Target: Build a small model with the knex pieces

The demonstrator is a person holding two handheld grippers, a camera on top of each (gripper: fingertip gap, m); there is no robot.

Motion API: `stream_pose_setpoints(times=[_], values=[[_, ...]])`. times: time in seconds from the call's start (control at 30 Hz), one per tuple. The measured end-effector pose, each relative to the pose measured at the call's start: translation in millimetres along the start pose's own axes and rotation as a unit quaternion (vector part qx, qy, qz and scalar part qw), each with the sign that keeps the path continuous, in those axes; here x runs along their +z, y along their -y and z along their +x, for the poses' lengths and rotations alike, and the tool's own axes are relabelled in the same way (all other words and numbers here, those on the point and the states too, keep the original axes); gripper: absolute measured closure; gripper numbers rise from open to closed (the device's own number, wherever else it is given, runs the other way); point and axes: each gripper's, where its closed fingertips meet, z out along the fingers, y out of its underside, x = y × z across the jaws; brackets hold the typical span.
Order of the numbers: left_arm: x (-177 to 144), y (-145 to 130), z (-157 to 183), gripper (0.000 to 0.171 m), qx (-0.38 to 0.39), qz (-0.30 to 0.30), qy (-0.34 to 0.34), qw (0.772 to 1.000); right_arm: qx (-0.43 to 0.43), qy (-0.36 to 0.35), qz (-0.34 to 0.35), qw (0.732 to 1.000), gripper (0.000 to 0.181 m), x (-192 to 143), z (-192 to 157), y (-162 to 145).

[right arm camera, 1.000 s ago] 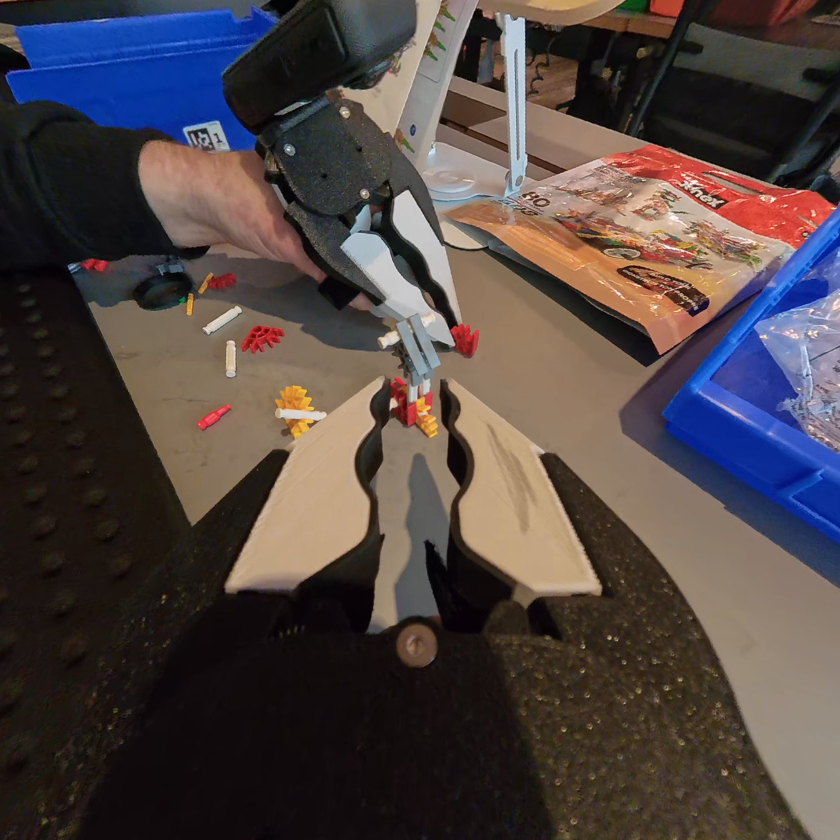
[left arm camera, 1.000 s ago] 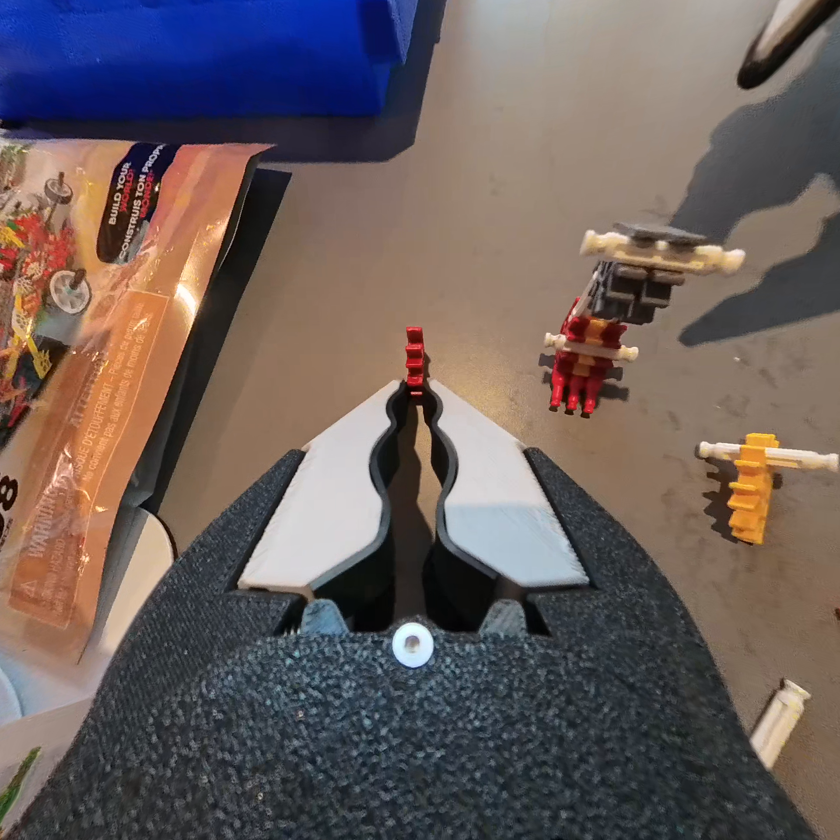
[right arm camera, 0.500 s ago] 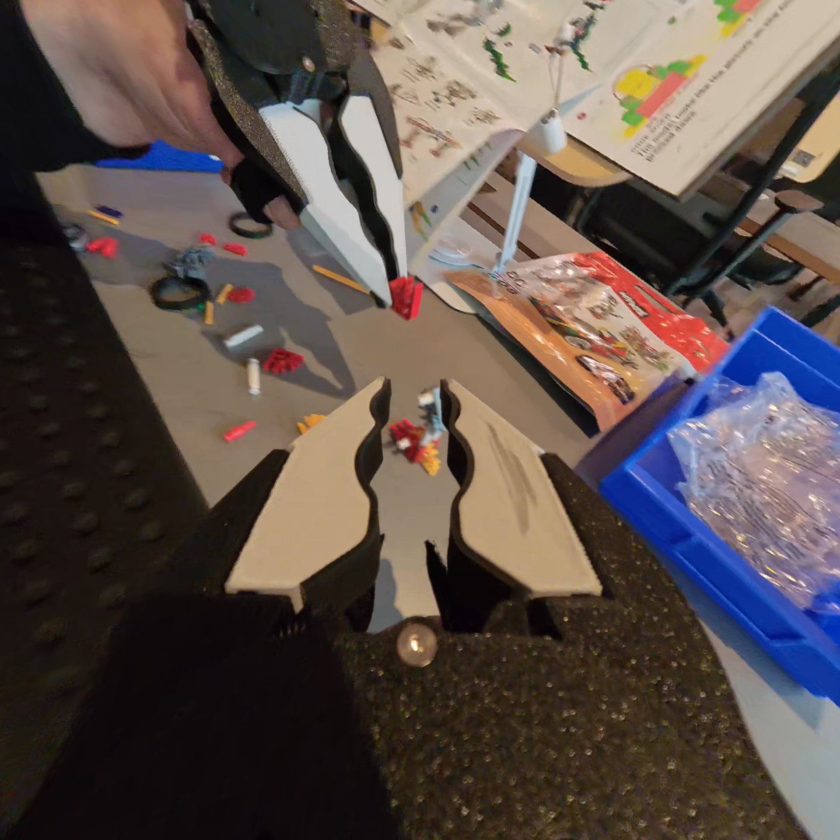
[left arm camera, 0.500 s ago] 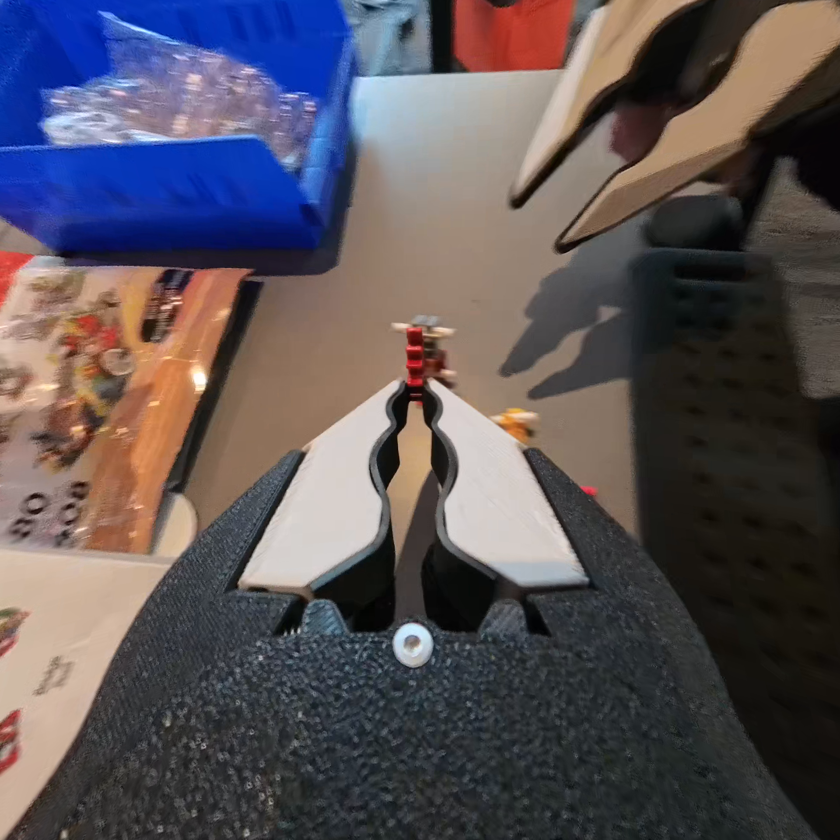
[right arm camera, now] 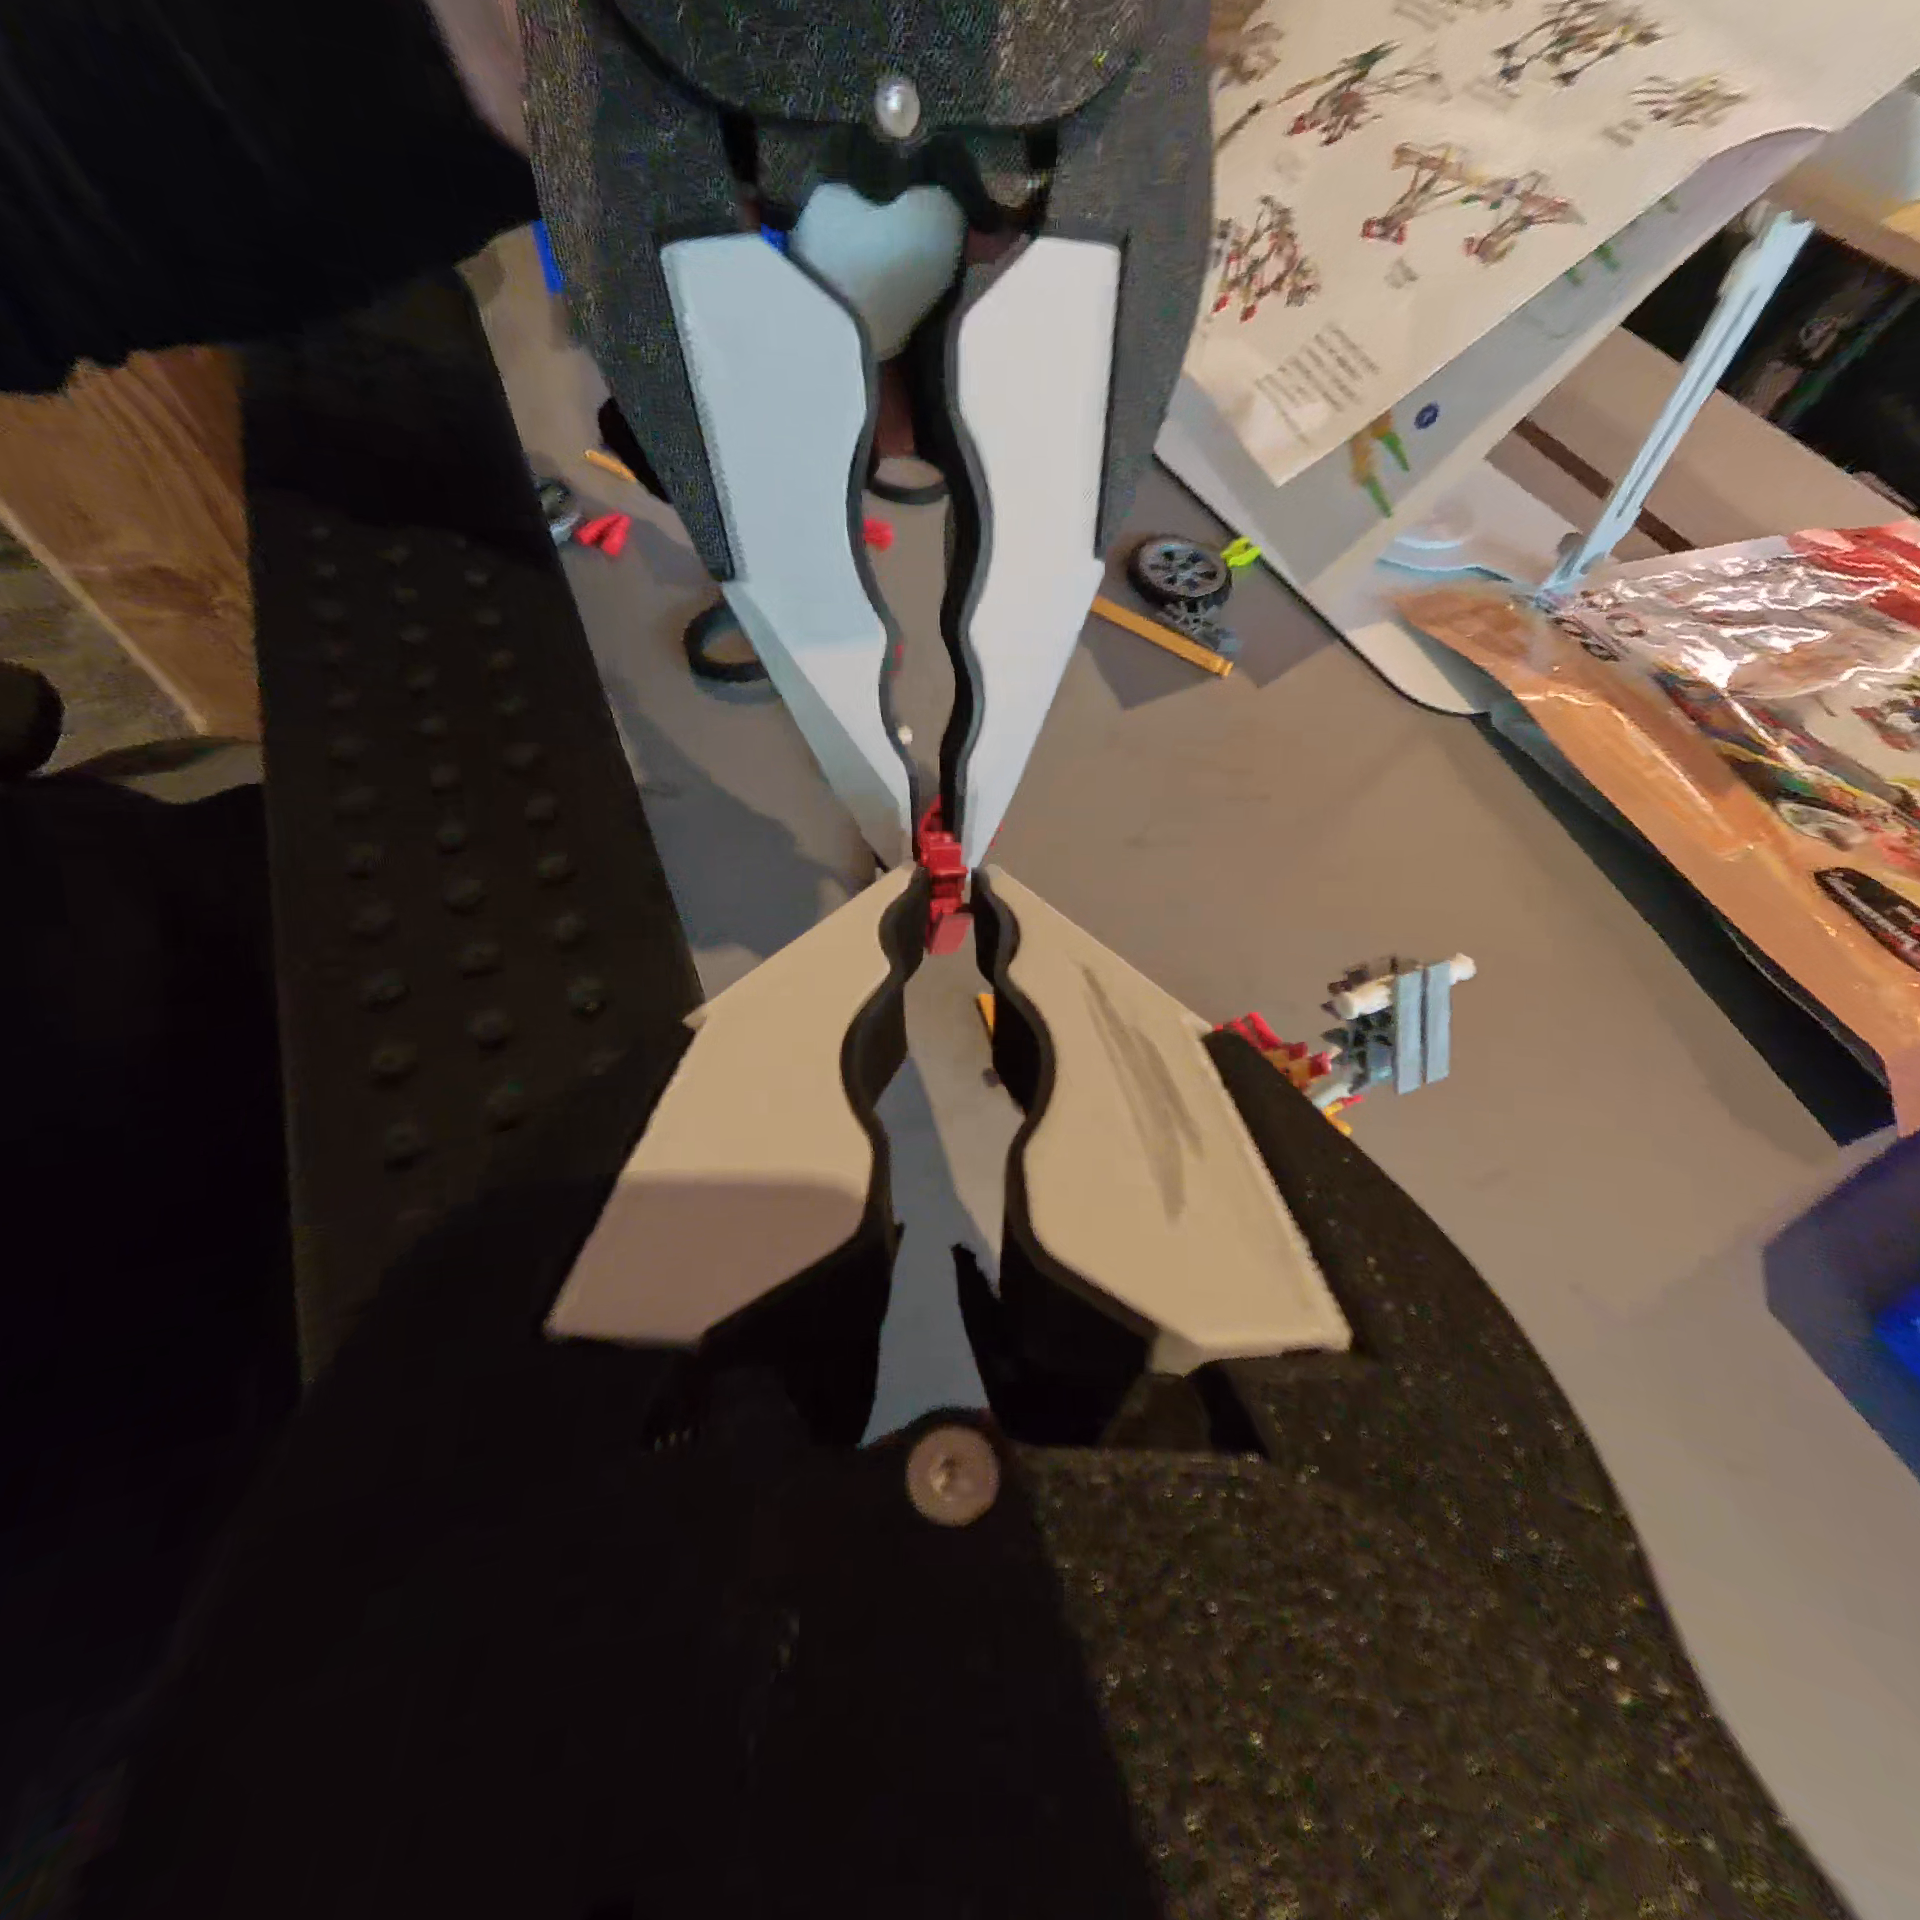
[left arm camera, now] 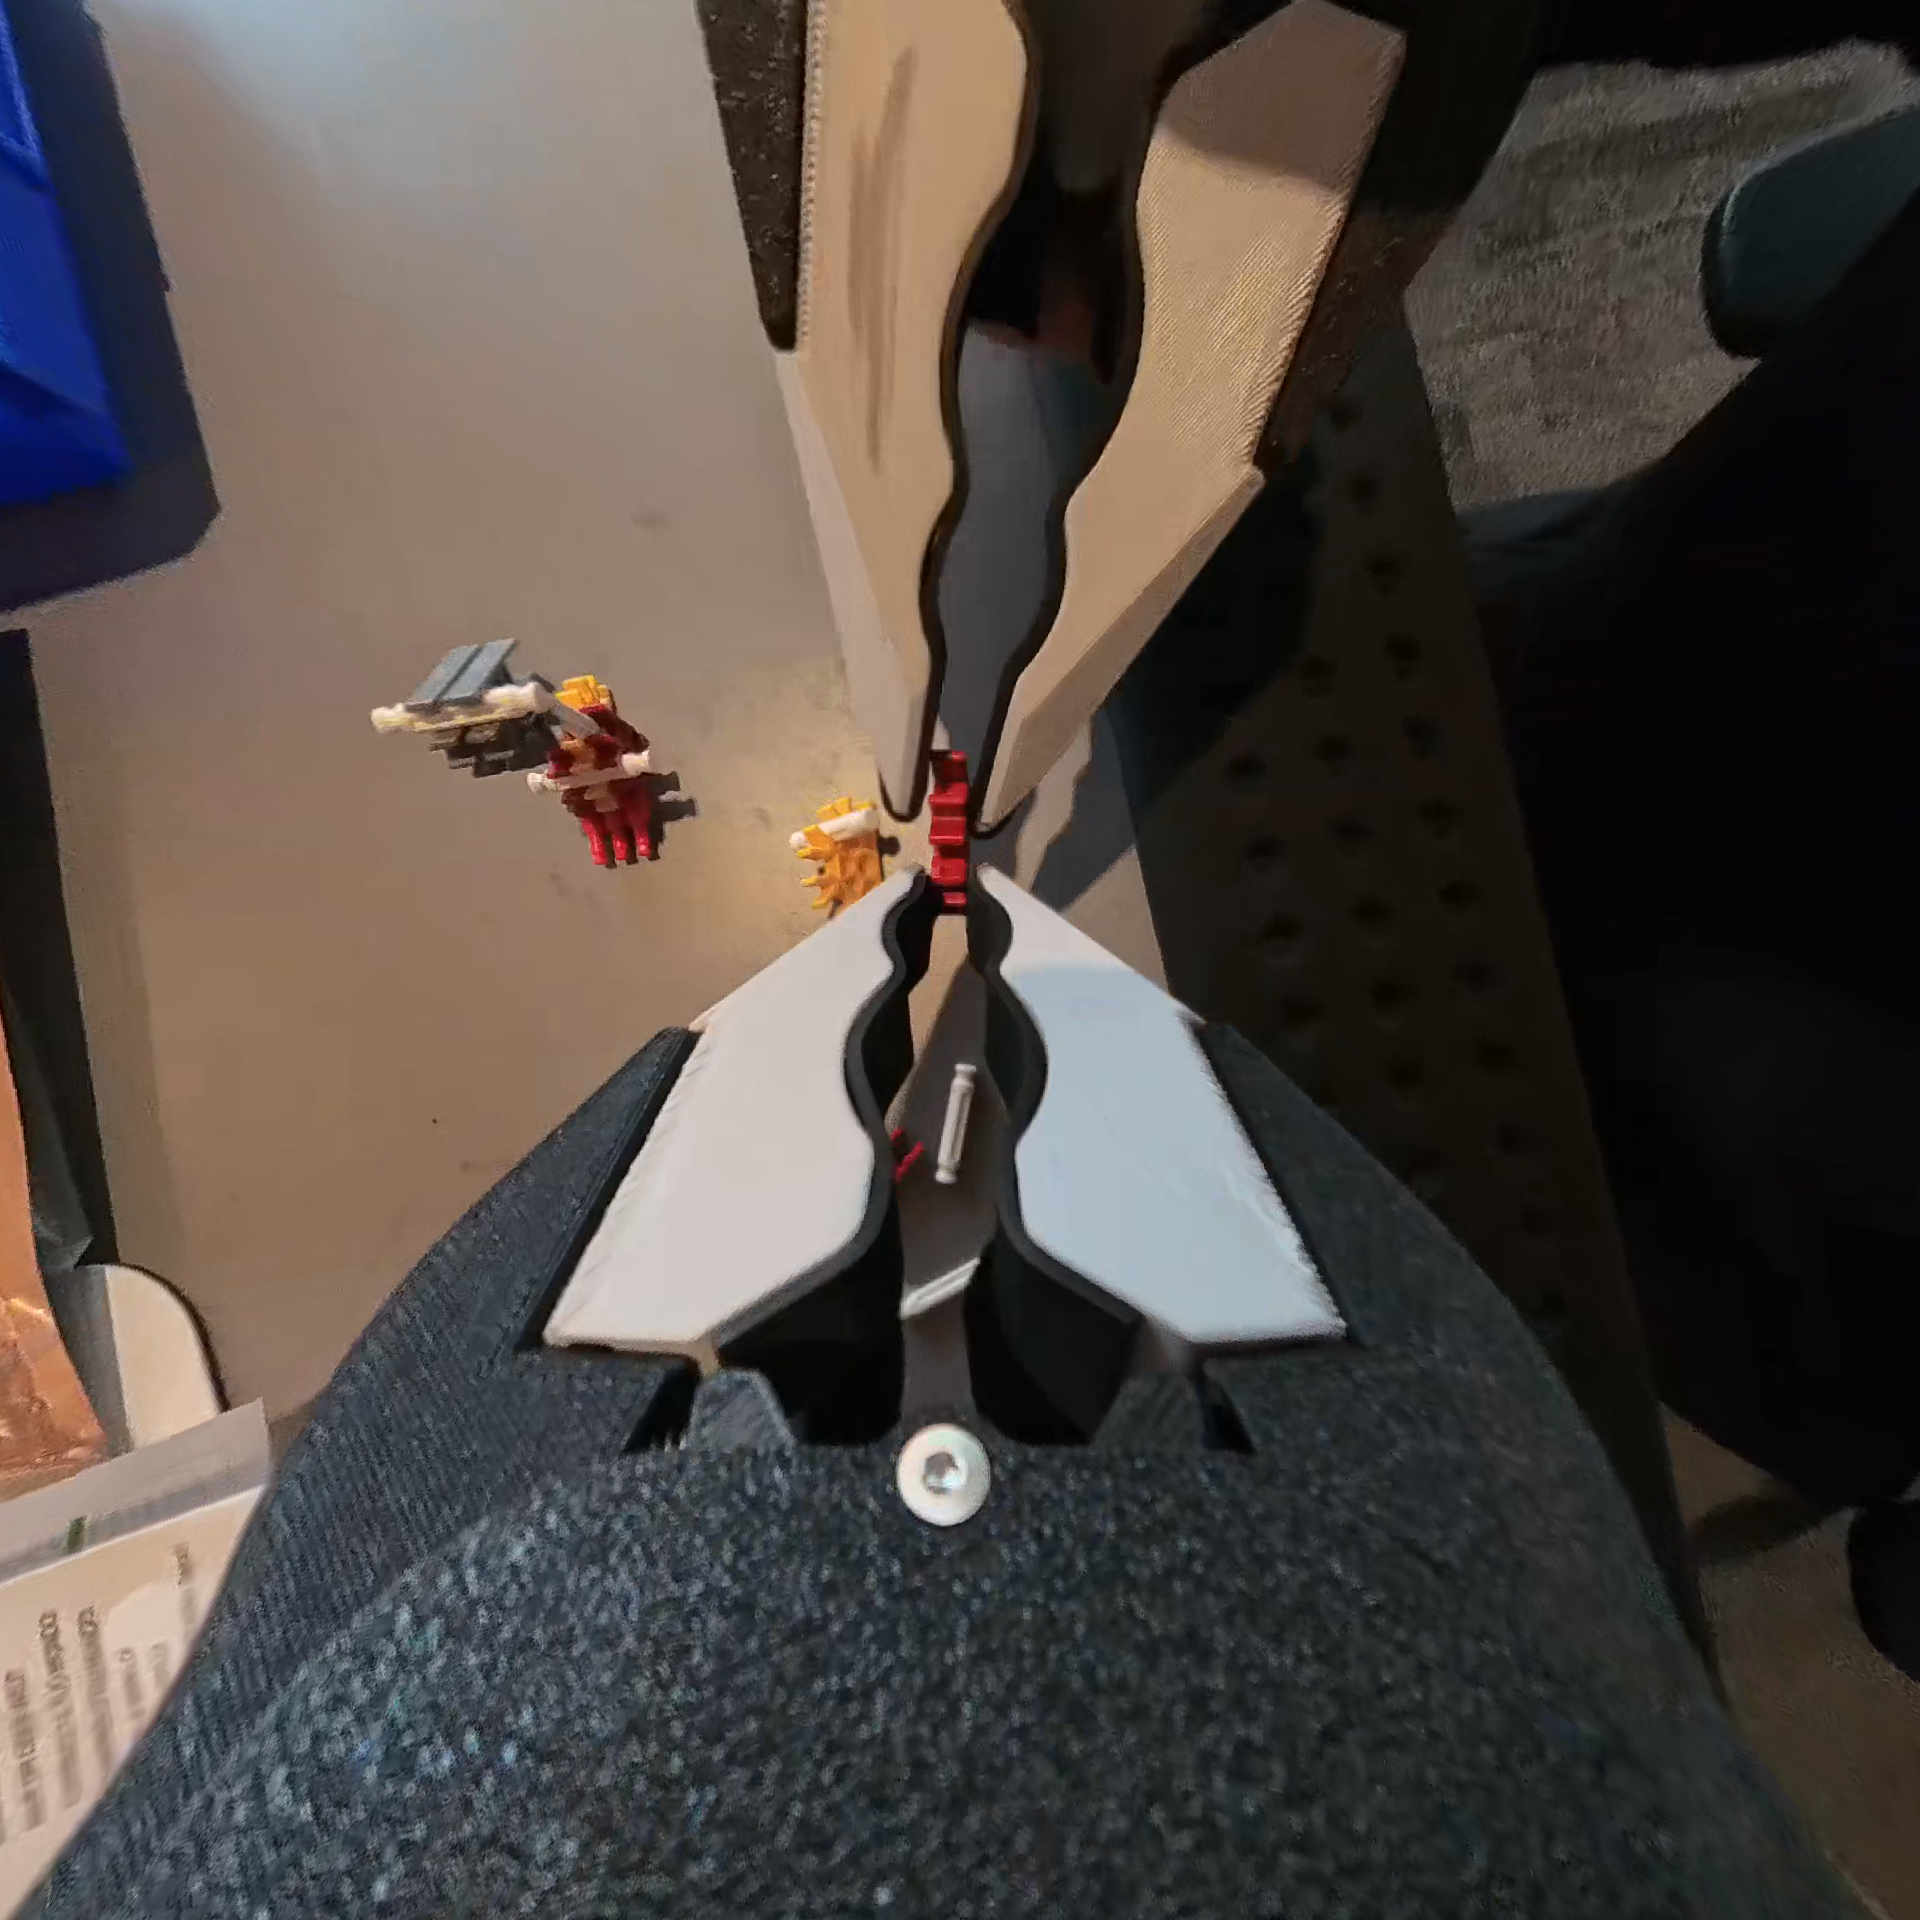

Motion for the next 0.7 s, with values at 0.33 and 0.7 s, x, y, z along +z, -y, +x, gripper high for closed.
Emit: stream_pose_setpoints(times=[0.33, 0.7], values=[[-3.8, 23.1, -22.0, 0.15, 0.005, 0.09, 0.076, 0.993, 0.124, -0.008, 0.078, 0.989, 0.176, -12.8, 19.0, 0.4], [-4.8, 26.4, -47.7, 0.137, 0.097, 0.124, 0.338, 0.928, 0.217, -0.044, 0.16, 0.962, 0.176, -19.2, 39.2, 16.6]])
